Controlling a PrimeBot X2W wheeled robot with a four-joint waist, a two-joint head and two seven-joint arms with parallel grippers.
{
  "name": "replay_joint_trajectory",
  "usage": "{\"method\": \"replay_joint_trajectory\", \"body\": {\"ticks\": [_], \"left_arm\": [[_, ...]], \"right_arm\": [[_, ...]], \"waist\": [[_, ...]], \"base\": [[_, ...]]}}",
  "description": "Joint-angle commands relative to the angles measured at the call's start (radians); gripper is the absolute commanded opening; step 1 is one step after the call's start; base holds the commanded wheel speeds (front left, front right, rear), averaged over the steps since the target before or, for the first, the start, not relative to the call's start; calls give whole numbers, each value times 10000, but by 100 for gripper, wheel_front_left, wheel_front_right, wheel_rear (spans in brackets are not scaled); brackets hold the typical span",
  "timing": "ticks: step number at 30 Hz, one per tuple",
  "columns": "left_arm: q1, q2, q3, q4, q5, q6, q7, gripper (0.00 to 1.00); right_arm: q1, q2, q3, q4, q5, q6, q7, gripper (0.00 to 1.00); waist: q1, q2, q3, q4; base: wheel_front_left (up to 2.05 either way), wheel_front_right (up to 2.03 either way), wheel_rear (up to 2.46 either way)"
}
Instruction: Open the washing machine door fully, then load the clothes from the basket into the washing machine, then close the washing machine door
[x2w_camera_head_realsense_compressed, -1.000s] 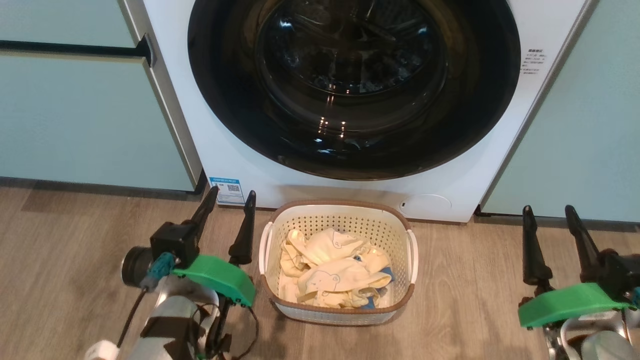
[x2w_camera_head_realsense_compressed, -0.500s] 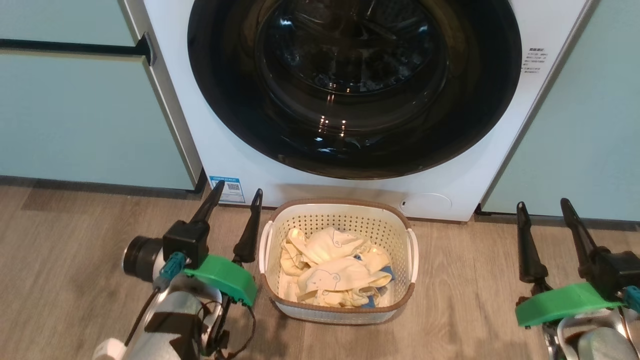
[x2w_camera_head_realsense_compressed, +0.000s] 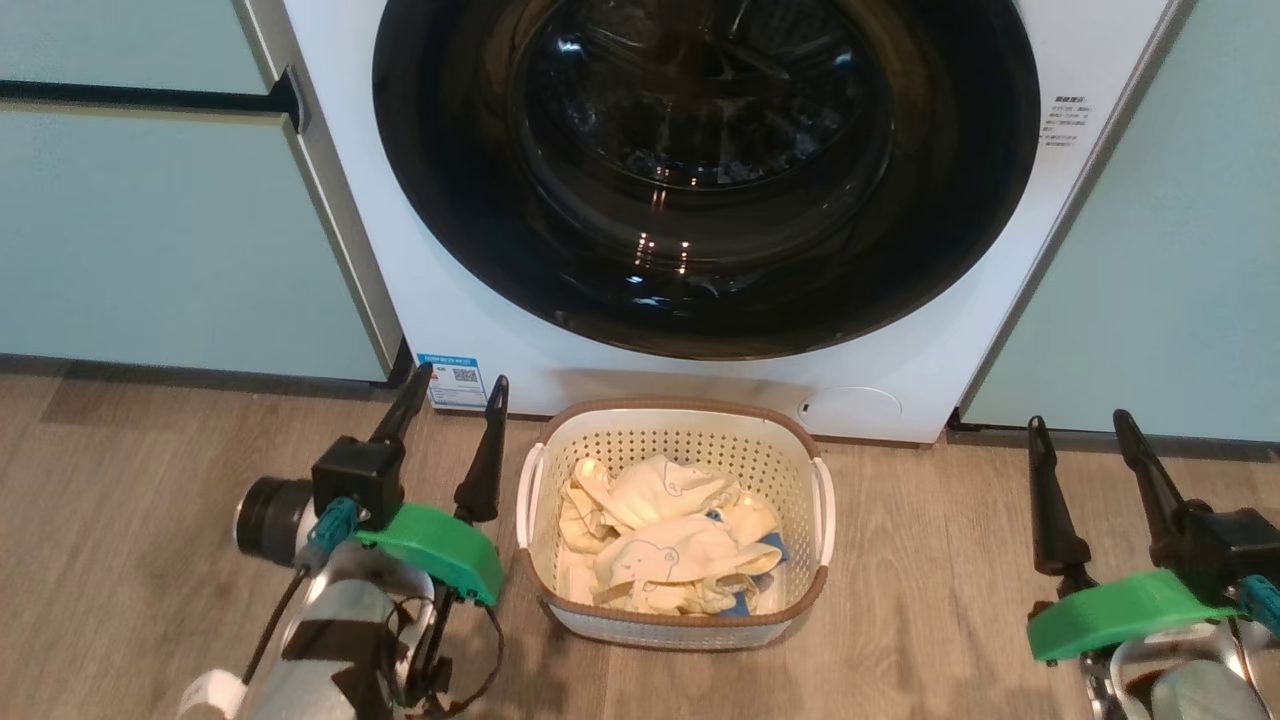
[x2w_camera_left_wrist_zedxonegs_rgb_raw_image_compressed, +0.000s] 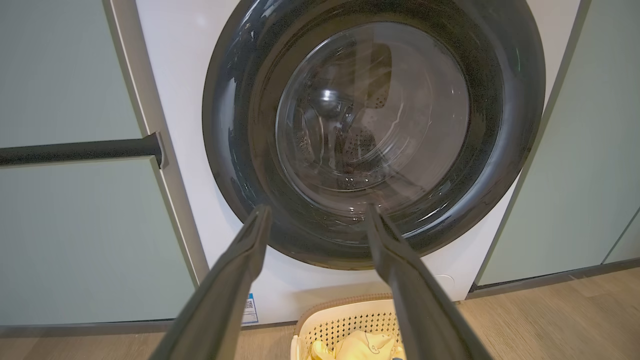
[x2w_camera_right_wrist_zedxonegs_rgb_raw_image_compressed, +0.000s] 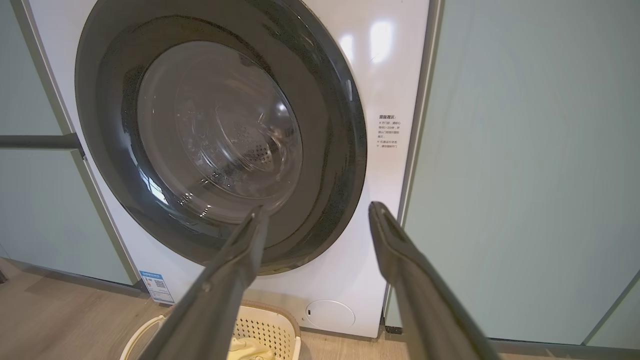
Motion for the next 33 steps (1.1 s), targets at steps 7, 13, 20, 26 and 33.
{"method": "replay_joint_trajectory", "body": {"ticks": [7, 13, 20, 26, 33], "left_arm": [[-580, 85, 312, -24, -100, -15, -65, 100], [-622, 82, 280, 134, -58, 10, -65, 100], [-622, 80, 242, 169, -6, 45, -65, 100], [-614, 79, 205, 210, -11, 60, -65, 100], [-581, 79, 117, 231, -26, 72, -65, 100]], "right_arm": [[-440, -173, 240, -212, 118, -30, -97, 100], [-429, -173, 258, -194, 161, -30, -97, 100], [-416, -173, 268, -215, 193, -30, -97, 100], [-420, -173, 304, -234, 195, -30, -97, 100], [-389, -173, 314, -229, 223, -30, -97, 100]], "waist": [[0, 0, -13, -15], [0, 0, -43, -23], [0, 0, -81, -23], [0, 0, -105, -28], [0, 0, -139, -24]], "base": [[0, 0, 0], [0, 0, 0], [-13, 50, -37], [-18, 150, -132], [15, 195, -210]]}}
